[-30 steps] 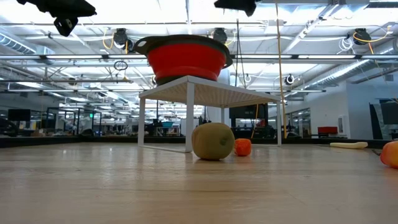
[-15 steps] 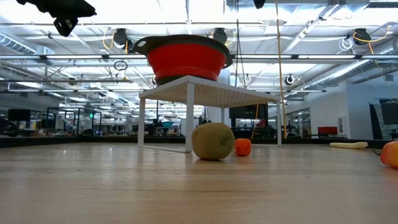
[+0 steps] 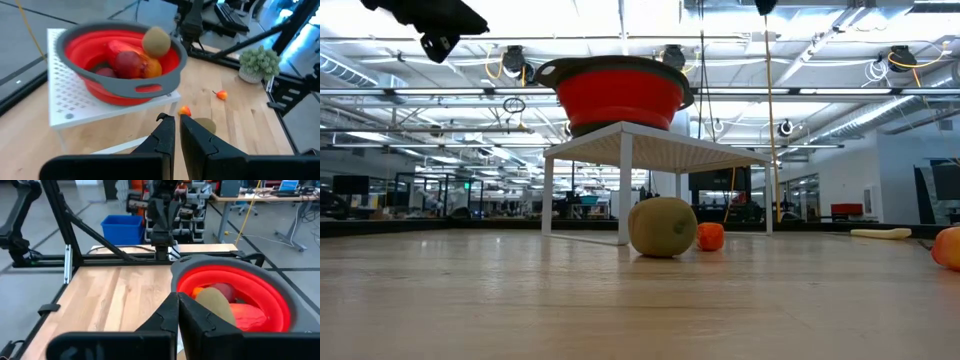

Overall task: Pick & Place Fruit
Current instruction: Put the kiwi into the red strainer bowl on the shelf

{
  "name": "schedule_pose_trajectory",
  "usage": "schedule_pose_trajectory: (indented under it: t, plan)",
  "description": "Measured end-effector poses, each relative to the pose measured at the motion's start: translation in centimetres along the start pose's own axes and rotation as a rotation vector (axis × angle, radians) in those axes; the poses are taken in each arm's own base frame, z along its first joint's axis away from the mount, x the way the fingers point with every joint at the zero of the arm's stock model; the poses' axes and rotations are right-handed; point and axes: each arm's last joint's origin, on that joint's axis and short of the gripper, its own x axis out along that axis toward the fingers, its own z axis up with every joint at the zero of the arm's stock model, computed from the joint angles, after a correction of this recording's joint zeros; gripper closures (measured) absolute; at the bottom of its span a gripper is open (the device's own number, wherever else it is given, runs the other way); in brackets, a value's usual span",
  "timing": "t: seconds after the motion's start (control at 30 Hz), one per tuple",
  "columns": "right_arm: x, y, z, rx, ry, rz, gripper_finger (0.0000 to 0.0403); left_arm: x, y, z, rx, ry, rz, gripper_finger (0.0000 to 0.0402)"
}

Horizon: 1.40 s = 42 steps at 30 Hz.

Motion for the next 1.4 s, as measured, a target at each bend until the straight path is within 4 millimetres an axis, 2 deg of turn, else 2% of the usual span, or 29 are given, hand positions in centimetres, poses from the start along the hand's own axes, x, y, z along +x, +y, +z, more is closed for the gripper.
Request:
schedule_pose_trajectory:
  t: [0.33, 0.6, 0.73, 0.83, 0.97, 1.17, 1.4]
  plan:
    - [-4.0, -0.3, -4.9, 0.082, -0.09, 0.017, 0.0402, 2.7, -1.7, 0.3, 0.008, 0.012, -0.039, 0.0376]
    - [-7.3, -0.6, -8.0, 0.085, -0.156, 0.025, 0.0403, 4.8, -3.5, 0.4, -0.086, -0.049, 0.011, 0.0376]
    - [-8.9, -0.8, -9.3, 0.088, -0.204, 0.031, 0.0403, 6.1, -4.8, 0.1, -0.123, -0.019, 0.029, 0.0383]
    - [-10.0, -0.9, -10.2, 0.09, -0.244, 0.034, 0.0403, 6.9, -6.1, 0.8, -0.12, 0.014, 0.044, 0.0398]
    - [-11.2, -1.0, -11.1, 0.092, -0.3, 0.038, 0.0403, 7.9, -8.0, 2.5, -0.114, 0.055, 0.042, 0.0397]
    - [-12.8, -1.1, -11.8, 0.085, -0.316, 0.039, 0.0403, 9.9, -11.0, 4.9, -0.089, 0.141, 0.055, 0.04]
    - [-14.0, -1.1, -12.4, 0.06, -0.323, 0.062, 0.0403, 12.3, -14.1, 6.8, -0.112, 0.267, 0.102, 0.04]
